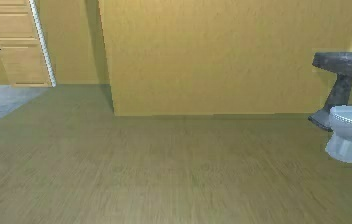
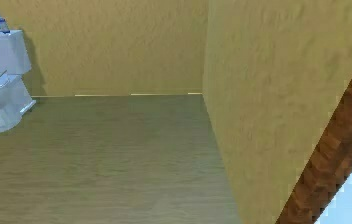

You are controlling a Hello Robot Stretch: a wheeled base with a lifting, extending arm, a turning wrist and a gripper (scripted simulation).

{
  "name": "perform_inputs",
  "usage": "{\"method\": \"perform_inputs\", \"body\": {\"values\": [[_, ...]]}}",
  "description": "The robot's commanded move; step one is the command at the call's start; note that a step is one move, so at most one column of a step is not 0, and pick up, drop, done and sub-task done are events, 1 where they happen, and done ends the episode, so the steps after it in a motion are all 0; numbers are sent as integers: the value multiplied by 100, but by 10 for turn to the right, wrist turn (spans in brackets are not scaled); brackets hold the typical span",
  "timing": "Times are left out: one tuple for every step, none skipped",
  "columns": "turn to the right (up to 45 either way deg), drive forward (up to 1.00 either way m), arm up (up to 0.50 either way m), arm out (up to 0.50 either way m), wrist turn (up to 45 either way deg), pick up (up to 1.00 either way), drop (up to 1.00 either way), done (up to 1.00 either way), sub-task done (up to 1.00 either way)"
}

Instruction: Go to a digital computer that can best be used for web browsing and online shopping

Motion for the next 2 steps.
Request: {"method": "perform_inputs", "body": {"values": [[0,40,0,0,0,0,0,0,0],[-420,0,0,0,0,0,0,0,0]]}}
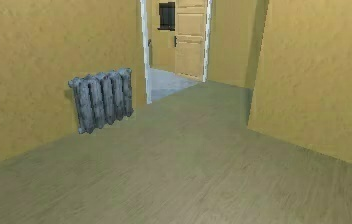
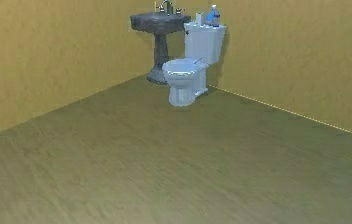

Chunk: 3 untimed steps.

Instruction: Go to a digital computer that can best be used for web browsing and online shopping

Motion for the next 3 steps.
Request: {"method": "perform_inputs", "body": {"values": [[0,100,0,0,0,0,0,0,0],[0,100,0,0,0,0,0,0,0],[0,100,0,0,0,0,0,0,0]]}}
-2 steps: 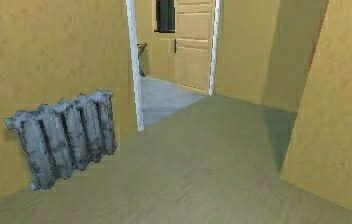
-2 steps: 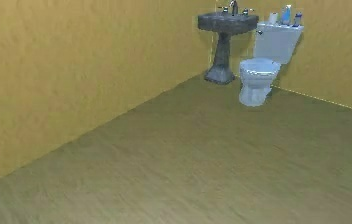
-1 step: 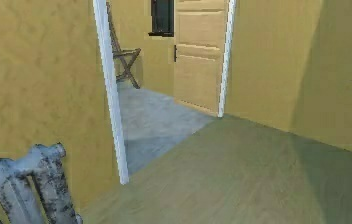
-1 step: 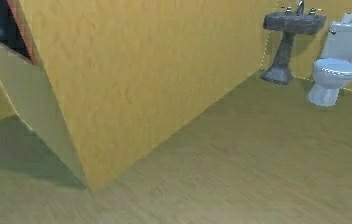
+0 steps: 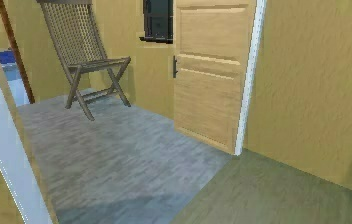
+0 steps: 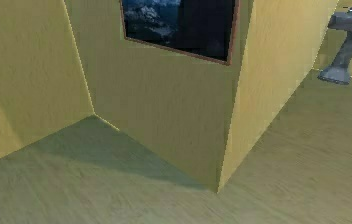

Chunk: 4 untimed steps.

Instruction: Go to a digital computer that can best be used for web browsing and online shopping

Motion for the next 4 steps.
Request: {"method": "perform_inputs", "body": {"values": [[-60,0,0,0,0,0,0,0,0],[0,45,0,0,0,0,0,0,0],[180,0,0,0,0,0,0,0,0],[0,40,0,0,0,0,0,0,0]]}}
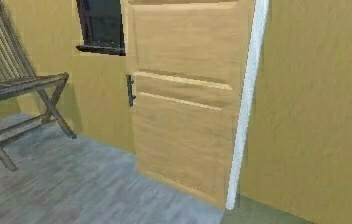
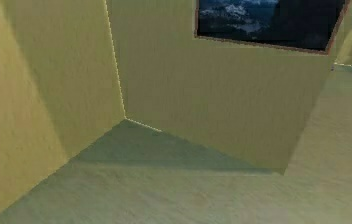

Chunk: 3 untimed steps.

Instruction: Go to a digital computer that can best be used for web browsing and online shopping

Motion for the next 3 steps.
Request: {"method": "perform_inputs", "body": {"values": [[-390,0,0,0,0,0,0,0,0],[0,100,0,0,0,0,0,0,0],[-120,0,0,0,0,0,0,0,0]]}}
